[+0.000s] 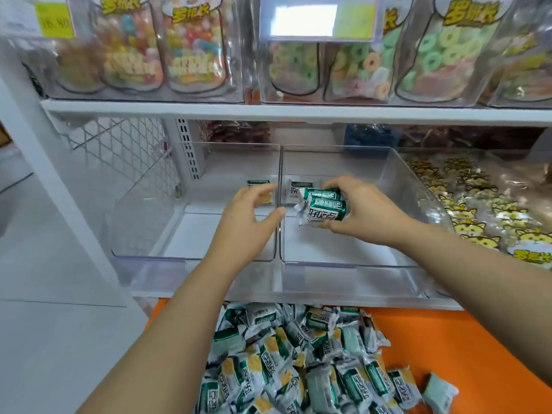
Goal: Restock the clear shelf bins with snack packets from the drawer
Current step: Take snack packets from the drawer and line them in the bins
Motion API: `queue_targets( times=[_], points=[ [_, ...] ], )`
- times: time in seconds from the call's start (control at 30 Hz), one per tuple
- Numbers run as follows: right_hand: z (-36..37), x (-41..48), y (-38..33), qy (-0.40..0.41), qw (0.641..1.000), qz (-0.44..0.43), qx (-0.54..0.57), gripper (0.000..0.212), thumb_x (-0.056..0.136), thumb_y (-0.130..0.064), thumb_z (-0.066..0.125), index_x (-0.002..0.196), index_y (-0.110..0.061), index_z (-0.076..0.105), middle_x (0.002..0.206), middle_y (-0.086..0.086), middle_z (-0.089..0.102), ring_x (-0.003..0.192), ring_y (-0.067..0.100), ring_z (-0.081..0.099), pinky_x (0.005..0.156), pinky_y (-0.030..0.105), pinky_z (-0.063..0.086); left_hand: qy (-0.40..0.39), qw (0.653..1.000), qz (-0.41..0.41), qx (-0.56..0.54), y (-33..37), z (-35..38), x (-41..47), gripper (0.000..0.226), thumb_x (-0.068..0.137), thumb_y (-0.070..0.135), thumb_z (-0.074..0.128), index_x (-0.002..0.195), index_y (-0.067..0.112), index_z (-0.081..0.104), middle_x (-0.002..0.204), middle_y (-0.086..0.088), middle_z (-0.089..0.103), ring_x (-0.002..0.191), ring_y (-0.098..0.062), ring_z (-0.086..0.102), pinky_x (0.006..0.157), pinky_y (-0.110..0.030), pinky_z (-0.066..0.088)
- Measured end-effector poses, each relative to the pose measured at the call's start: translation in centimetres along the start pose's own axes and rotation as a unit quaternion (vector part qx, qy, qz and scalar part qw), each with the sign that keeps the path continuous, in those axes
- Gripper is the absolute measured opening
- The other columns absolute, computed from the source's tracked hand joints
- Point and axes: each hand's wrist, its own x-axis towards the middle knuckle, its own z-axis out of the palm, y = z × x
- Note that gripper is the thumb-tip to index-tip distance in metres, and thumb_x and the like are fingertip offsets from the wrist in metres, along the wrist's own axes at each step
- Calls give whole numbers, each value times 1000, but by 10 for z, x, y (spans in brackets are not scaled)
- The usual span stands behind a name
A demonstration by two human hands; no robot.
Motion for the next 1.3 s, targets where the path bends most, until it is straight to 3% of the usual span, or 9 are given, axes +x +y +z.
queue_targets(
  times=[0.1, 0.27, 0.37, 0.5, 0.63, 0.7, 0.8, 1.1, 1.3],
  points=[
    [29, 29, 17, -25, 999, 9, -19, 55, 74, -27, 79, 121, -14, 54, 116, 4, 60, 93, 14, 52, 72, 23, 36, -1, 999, -28, -29, -8, 10, 19, 40, 93, 30, 57, 133, 26, 51, 132, 9, 51, 105, -3, 51, 82, -16, 35],
    [66, 69, 39, -63, 997, 36, -27, 55, 72, -23, 79, 120, -12, 54, 114, 9, 58, 94, 21, 55, 81, 29, 44, -11, 998, -38, -47, -17, 17, 43, 36, 94, 33, 55, 130, 25, 54, 122, 12, 56, 100, -3, 55, 76, -10, 38],
    [79, 84, 49, -93, 994, 42, -36, 53, 74, -20, 77, 120, -13, 52, 113, 7, 55, 91, 18, 50, 81, 26, 41, -19, 998, -31, -51, -23, 16, 52, 34, 93, 34, 56, 127, 28, 55, 118, 16, 57, 92, 5, 57, 67, 5, 36],
    [87, 95, 58, -107, 992, 58, -44, 60, 75, -20, 76, 128, -14, 49, 116, 6, 51, 92, 16, 46, 79, 22, 35, -12, 996, -21, -82, -32, 19, 53, 31, 92, 35, 57, 123, 30, 58, 117, 16, 60, 95, 5, 59, 71, 5, 37],
    [96, 93, 63, -66, 992, 74, -82, 75, 72, -34, 79, 136, -18, 43, 130, 8, 46, 112, 26, 51, 93, 35, 44, -5, 995, -8, -94, -36, 21, 52, 29, 94, 31, 54, 122, 28, 60, 108, 16, 62, 84, 18, 55, 70, 5, 34],
    [91, 89, 61, -12, 990, 72, -123, 75, 72, -39, 78, 136, -20, 43, 130, 7, 46, 116, 28, 47, 91, 36, 44, -7, 995, -6, -102, -37, 20, 53, 29, 95, 29, 54, 123, 27, 61, 102, 19, 61, 78, 21, 53, 69, 5, 33],
    [87, 85, 57, 9, 985, 94, -141, 69, 74, -40, 75, 133, -21, 44, 127, 6, 44, 109, 28, 52, 83, 36, 47, -9, 993, -3, -118, -38, 20, 52, 29, 95, 26, 54, 123, 27, 60, 101, 20, 60, 79, 21, 54, 69, 5, 34],
    [99, 87, 53, -26, 989, 100, -102, 55, 82, -24, 69, 132, -16, 47, 136, 9, 35, 107, 32, 56, 90, 43, 50, -6, 992, 1, -126, -40, 22, 52, 29, 95, 28, 53, 124, 30, 59, 109, 25, 59, 98, 14, 55, 75, 4, 36],
    [71, 72, 36, -8, 993, 94, -68, 47, 82, -28, 68, 126, -20, 53, 128, 5, 45, 103, 25, 55, 82, 34, 48, 39, 996, 17, -72, -36, 19, 43, 28, 95, 27, 54, 122, 27, 62, 113, 18, 62, 93, 10, 57, 73, 3, 35]
  ],
)
